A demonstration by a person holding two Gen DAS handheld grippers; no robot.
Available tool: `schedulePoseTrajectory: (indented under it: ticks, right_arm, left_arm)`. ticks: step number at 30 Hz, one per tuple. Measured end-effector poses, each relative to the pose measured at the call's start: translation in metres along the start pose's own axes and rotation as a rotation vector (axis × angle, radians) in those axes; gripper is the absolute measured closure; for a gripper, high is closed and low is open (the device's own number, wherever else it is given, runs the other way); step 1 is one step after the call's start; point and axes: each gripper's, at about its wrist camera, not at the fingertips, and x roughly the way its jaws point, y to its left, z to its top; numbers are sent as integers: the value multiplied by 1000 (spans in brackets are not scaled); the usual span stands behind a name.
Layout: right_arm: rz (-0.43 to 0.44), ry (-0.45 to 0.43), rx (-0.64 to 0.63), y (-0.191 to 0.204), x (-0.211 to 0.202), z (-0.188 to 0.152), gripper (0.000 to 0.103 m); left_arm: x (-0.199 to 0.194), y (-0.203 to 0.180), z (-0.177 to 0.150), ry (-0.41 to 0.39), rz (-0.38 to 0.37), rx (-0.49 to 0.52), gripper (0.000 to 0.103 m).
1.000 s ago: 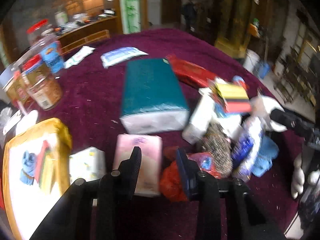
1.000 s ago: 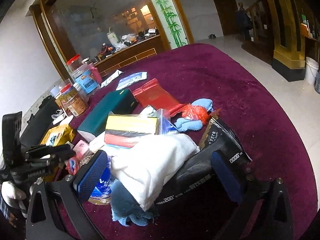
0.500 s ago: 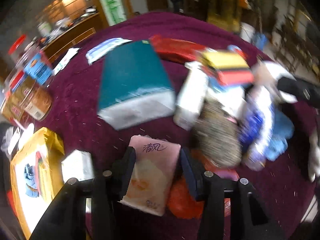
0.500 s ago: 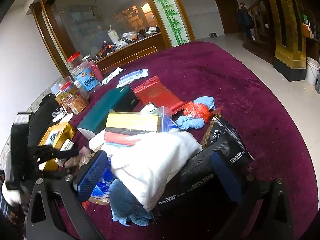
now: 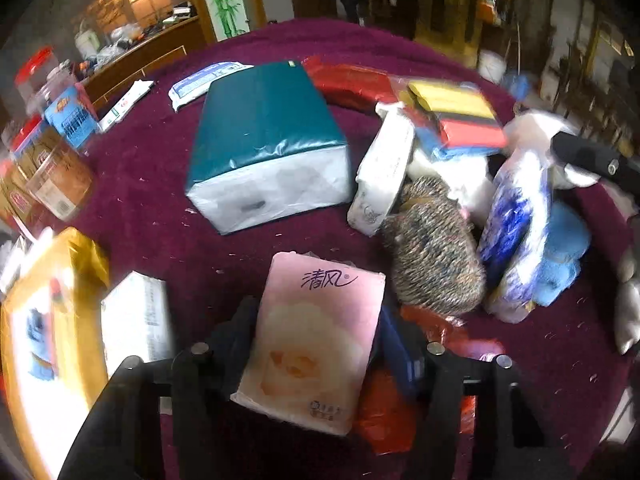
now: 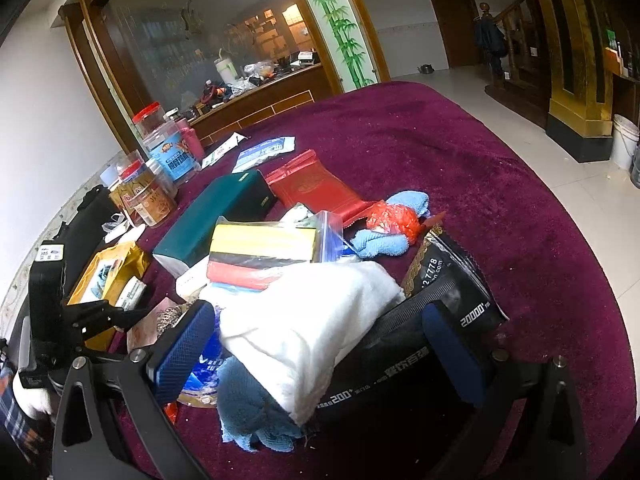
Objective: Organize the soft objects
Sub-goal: 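Grasp the pink tissue pack with the left gripper, then place the pink tissues on the tray while the right gripper drops the red bag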
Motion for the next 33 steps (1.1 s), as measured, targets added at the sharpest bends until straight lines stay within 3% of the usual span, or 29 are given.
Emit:
schedulePoseTrajectory:
  ticks: [4, 9, 14, 16, 19, 22, 23, 24, 30, 33]
  right_arm:
    - [-4, -5, 0, 0, 0, 0, 0]
    - [42, -40, -47, 19, -22, -3, 0]
    - [267, 128, -179, 85, -26, -23, 0]
    - [278, 193, -242, 112, -14, -36, 0]
    - [193, 249, -339, 145, 12, -54, 0]
    - [97, 244, -391, 159, 29, -64, 10]
    - [64, 235, -401, 161, 29, -65, 27]
    - [53, 229, -404, 162, 28, -64, 65]
    - [51, 251, -402, 161, 20, -59, 66]
    - [89, 221, -392, 172, 5, -47, 66]
  left_arm:
    - [-9, -5, -4, -22, -23, -29, 47]
    - [-53, 6, -23, -134, -92, -144, 47]
    - [-111, 28, -45, -257, -149, -230, 47]
    - [-126, 37, -58, -290, -164, -273, 47]
    - [-141, 50, -74, -324, -158, -320, 47]
    - [-154, 63, -95, -340, -129, -362, 47]
    - [-158, 71, -103, -340, -113, -382, 47]
    - [-162, 78, -111, -340, -101, -400, 46]
    - [-167, 140, -152, -327, -55, -573, 46]
    - [-164, 169, -166, -325, -54, -654, 46]
